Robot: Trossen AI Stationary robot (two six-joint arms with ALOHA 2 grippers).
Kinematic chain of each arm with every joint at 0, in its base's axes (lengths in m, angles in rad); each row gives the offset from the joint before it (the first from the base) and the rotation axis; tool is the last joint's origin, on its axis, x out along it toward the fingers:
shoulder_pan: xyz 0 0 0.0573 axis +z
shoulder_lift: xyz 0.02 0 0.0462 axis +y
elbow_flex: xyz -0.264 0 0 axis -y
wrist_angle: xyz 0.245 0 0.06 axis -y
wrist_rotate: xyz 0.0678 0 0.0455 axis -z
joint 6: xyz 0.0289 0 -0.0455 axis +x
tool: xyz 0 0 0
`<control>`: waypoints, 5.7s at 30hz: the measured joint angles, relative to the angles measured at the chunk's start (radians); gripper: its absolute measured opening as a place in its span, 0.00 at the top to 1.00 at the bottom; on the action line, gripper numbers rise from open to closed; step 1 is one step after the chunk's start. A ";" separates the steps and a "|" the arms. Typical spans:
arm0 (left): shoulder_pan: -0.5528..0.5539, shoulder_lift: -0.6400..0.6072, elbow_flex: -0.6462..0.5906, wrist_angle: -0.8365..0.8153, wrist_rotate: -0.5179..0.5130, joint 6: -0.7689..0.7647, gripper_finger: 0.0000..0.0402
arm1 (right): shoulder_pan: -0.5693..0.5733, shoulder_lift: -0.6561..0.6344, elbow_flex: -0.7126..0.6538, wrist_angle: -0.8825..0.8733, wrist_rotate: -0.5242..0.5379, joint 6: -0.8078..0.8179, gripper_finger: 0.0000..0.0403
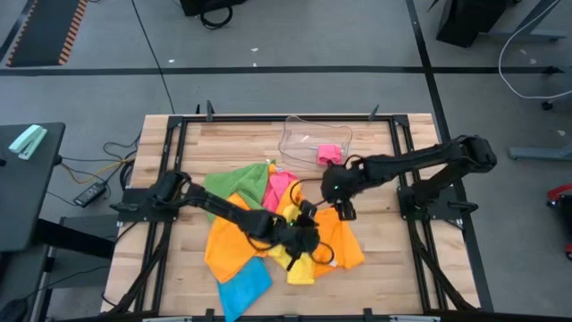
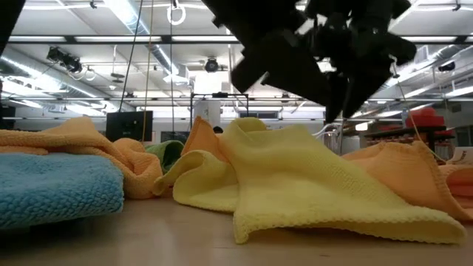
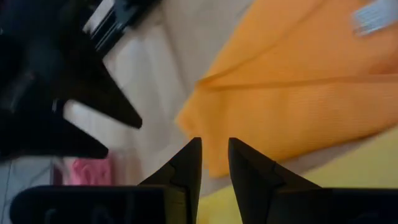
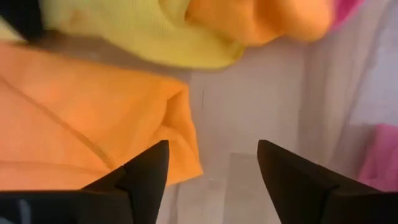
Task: Fold microfiber towels
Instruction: Fold the right orange microfiber cloth
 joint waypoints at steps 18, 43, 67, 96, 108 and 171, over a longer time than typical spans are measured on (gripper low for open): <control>0.177 0.000 0.000 0.186 0.440 -0.198 0.74 | 0.238 -0.181 -0.289 0.163 0.108 0.477 0.39; 0.106 0.175 0.000 0.479 0.344 -0.437 0.52 | 0.765 -0.281 -0.558 0.564 0.805 0.698 0.39; 0.117 0.252 0.000 0.538 0.210 -0.429 0.50 | 0.812 -0.275 -0.558 0.560 0.810 0.677 0.39; -0.014 0.058 0.000 -0.079 0.240 -0.369 0.94 | 0.812 -0.275 -0.558 0.576 0.786 0.715 0.39; -0.029 -0.019 0.000 -0.164 0.240 -0.421 0.92 | 0.817 -0.275 -0.558 0.599 0.774 0.718 0.39; -0.117 -0.186 0.000 -0.361 0.534 -0.640 0.64 | 0.649 0.309 -0.475 1.183 0.492 0.483 0.39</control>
